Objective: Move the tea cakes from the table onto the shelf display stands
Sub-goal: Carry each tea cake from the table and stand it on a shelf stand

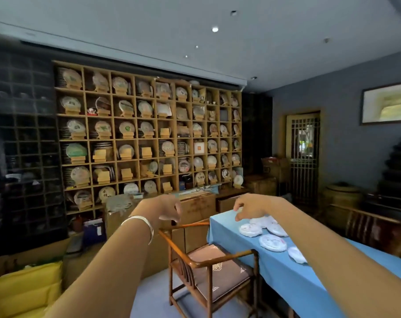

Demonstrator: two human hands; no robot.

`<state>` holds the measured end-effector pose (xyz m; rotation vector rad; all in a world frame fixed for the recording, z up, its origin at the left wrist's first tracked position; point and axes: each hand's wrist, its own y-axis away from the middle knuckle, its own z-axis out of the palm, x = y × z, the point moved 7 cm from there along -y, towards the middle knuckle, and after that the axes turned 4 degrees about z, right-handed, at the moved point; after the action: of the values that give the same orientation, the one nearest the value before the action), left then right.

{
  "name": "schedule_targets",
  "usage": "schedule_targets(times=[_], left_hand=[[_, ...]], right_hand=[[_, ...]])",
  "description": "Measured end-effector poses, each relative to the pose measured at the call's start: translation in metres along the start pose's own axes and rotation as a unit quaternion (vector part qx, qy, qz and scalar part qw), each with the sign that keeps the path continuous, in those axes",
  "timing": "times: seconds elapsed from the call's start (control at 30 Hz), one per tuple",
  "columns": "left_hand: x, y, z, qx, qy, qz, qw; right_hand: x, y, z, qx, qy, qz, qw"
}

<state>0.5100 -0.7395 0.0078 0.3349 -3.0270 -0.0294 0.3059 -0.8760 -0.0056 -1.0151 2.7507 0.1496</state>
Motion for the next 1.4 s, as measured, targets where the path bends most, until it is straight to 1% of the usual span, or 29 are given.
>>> schedule_targets(times=[0.1,0.3,0.47,0.63,0.7,1.0,1.17,1.4], left_hand=[[0.007,-0.061,0.019,-0.017,-0.006,0.031,0.999],[0.041,-0.180,0.037,-0.017,-0.006,0.099,0.995],[0.076,-0.289,0.034,-0.001,-0.022,0.142,0.990],[0.114,-0.400,0.027,0.002,-0.025,0.172,0.985],[0.130,-0.441,0.028,0.005,-0.024,0.188,0.982],[0.202,-0.585,0.061,-0.035,-0.052,0.264,0.963],[0.251,-0.671,0.057,-0.016,-0.040,0.320,0.946],[0.328,-0.801,0.069,-0.027,-0.047,0.396,0.917]], right_hand=[[0.030,-0.033,0.004,-0.008,0.003,0.026,1.000],[0.110,-0.104,-0.002,-0.002,-0.009,0.074,0.997],[0.186,-0.178,-0.016,0.031,-0.024,0.104,0.994],[0.264,-0.245,-0.031,0.027,-0.040,0.154,0.987],[0.293,-0.266,-0.042,0.041,-0.039,0.169,0.984],[0.410,-0.321,-0.046,0.037,-0.054,0.248,0.967],[0.469,-0.354,-0.054,0.049,-0.047,0.290,0.955],[0.550,-0.403,-0.076,0.053,-0.038,0.348,0.935]])
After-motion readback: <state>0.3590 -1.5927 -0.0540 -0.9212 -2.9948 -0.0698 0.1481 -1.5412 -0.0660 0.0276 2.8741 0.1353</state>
